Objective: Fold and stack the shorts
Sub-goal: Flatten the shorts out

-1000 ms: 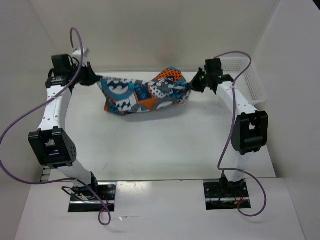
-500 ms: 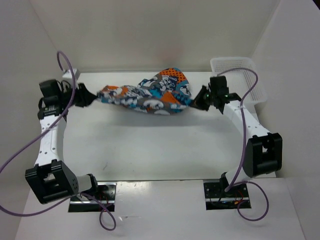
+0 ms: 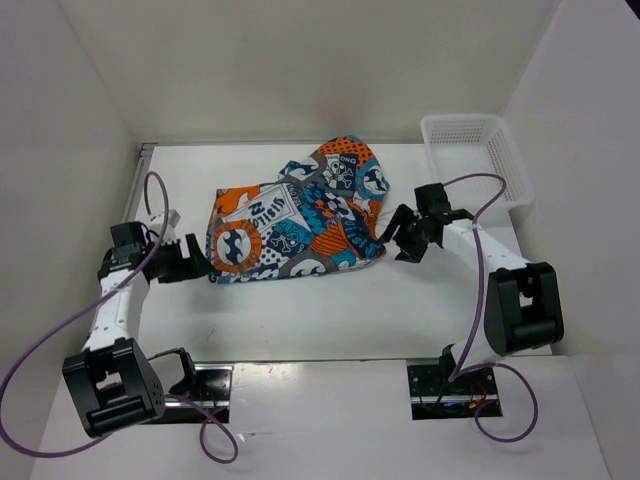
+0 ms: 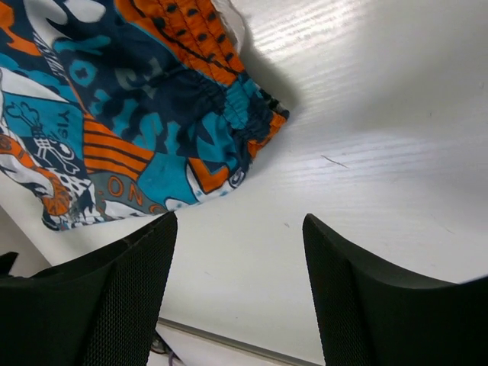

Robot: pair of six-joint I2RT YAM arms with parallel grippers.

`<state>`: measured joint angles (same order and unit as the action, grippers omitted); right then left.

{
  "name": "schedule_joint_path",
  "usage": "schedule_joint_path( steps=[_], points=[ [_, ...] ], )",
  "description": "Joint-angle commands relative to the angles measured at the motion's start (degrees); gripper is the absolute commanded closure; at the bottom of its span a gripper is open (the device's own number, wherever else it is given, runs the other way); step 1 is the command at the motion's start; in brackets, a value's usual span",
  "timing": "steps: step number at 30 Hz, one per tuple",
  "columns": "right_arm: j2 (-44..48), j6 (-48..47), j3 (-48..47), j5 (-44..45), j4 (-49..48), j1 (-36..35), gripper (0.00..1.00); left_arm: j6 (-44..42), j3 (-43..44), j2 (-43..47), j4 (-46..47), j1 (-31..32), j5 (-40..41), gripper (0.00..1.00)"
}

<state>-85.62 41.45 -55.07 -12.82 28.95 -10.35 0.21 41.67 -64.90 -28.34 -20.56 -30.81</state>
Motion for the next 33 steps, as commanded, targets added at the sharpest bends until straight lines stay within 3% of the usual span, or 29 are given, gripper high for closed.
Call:
schedule_joint_path(
  steps=[1,5,8,23,29,33],
  points=[
    [3.18,-0.41,2.50,0.78,-1.35,-0.11,0.28,-0.21,-4.66,2.50,-3.65,-0.19,0.75,0.10],
    [3.71,-0.41,3.83,-0.45,-2.41,-0.11,0.28,-0.21,-11.95,3.64,2.92,-0.19,-4.34,0.08],
    [4.24,-0.93,3.83,-0.45,-2.41,-0.11,0.28,-0.21,-11.09,2.60,5.13,-0.19,-1.56,0.01],
    [4.77,-2.52,4.36,-2.12,-2.41,-0.11,0.28,-0.21,-17.23,-4.71,19.81,-0.19,-0.39,0.01],
    [3.72,-2.52,4.88,-2.64,-3.46,-0.11,0.28,-0.21,-19.61,-8.39,27.63,2.71,-0.92,0.01],
    [2.31,-3.04,4.88,-3.18,-3.99,-0.11,0.28,-0.21,-17.15,-13.14,27.63,5.52,-0.92,0.15]
  ],
)
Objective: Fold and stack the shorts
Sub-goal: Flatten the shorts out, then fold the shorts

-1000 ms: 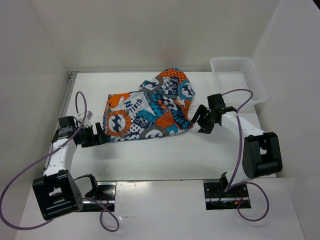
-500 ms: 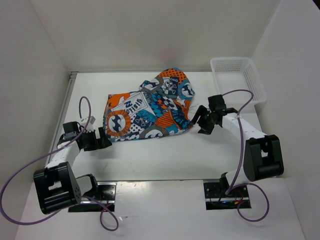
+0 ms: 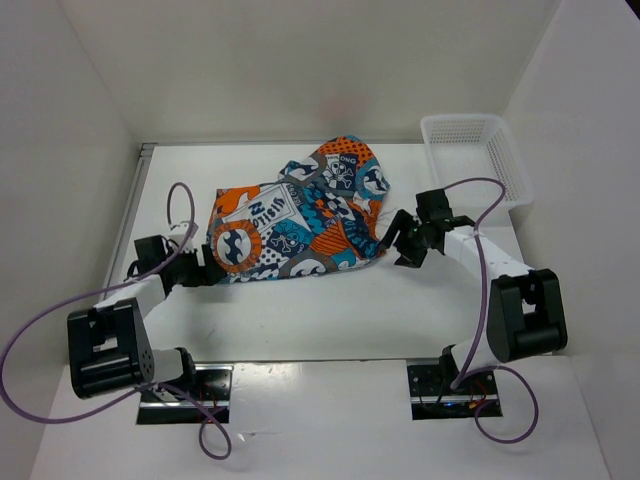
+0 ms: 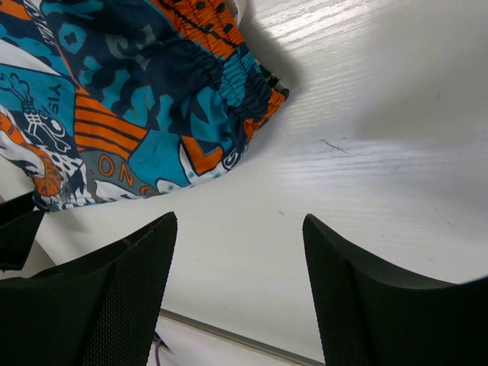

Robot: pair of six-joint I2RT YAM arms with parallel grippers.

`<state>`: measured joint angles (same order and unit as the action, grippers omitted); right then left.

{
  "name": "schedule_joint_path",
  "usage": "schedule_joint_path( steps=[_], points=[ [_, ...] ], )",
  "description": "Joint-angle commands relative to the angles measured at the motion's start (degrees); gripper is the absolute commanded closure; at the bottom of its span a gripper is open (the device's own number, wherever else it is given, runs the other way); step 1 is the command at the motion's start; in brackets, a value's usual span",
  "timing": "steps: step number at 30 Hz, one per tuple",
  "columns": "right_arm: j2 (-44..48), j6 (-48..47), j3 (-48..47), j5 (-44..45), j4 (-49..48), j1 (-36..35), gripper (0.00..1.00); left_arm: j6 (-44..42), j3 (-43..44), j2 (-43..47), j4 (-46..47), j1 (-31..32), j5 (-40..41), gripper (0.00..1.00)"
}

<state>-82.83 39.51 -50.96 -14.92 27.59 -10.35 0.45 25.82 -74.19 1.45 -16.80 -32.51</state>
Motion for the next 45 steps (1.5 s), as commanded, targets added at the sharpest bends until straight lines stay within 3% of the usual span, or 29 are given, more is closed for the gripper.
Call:
schedule_joint_path(
  steps=[1,4,5,7,12,19,23,30,34,35,37,39,41,45],
  points=[
    [-1.02,-1.10,0.77,-1.08,-3.42,-0.11,0.28,-0.45,-1.30,-3.85,-1.37,3.07,0.78,0.20],
    [-3.73,0.30,0.25,-1.61,-5.17,-0.11,0.28,-0.45,-0.52,-2.81,-4.24,3.61,0.78,0.25],
    [-4.35,0.92,0.25,-1.61,-5.70,-0.11,0.28,-0.45,0.79,-1.75,-6.35,3.61,2.44,0.16],
    [-5.41,0.92,-0.28,-1.61,-7.11,-0.11,0.28,-0.45,1.51,1.32,-11.88,3.61,4.12,0.08],
    [-10.16,1.45,-1.34,-2.22,-9.92,0.42,0.28,-0.45,1.60,8.54,-19.20,2.47,7.81,0.06],
    [-14.46,0.92,-3.97,-2.22,-10.98,0.42,0.30,-0.45,-4.03,8.54,-10.79,1.94,5.18,0.05],
    [-16.66,0.31,-3.97,-2.22,-10.98,0.42,0.31,-0.45,-4.73,2.66,-4.36,1.94,2.98,0.05],
    [-18.34,-0.22,-3.97,-2.75,-12.65,0.42,0.38,-0.45,-3.68,0.37,-1.10,2.47,2.01,0.33],
    [-19.39,0.83,-4.50,-2.75,-12.65,-0.11,0.51,-0.45,-2.18,-2.09,-1.80,2.47,2.01,0.63],
    [-19.39,0.84,-4.50,-2.75,-13.26,-0.11,0.61,-0.45,-1.31,-2.88,-2.68,2.47,2.01,0.82],
    [-19.91,1.54,-5.20,-2.14,-13.79,-0.11,0.74,-0.45,1.50,-4.37,-5.13,2.47,2.71,0.96],
    [-19.92,1.54,-7.82,-1.52,-13.80,-0.11,0.91,-0.45,6.48,-6.04,-7.51,2.47,3.50,1.00],
    [-19.92,1.54,-10.11,-0.29,-11.44,-0.64,1.00,-0.45,10.45,-6.57,-10.59,2.47,4.04,1.00],
    [-17.11,-1.62,-20.21,4.36,-5.55,-0.64,1.00,-0.45,22.66,-5.53,-14.54,1.95,4.65,1.00]
  ],
)
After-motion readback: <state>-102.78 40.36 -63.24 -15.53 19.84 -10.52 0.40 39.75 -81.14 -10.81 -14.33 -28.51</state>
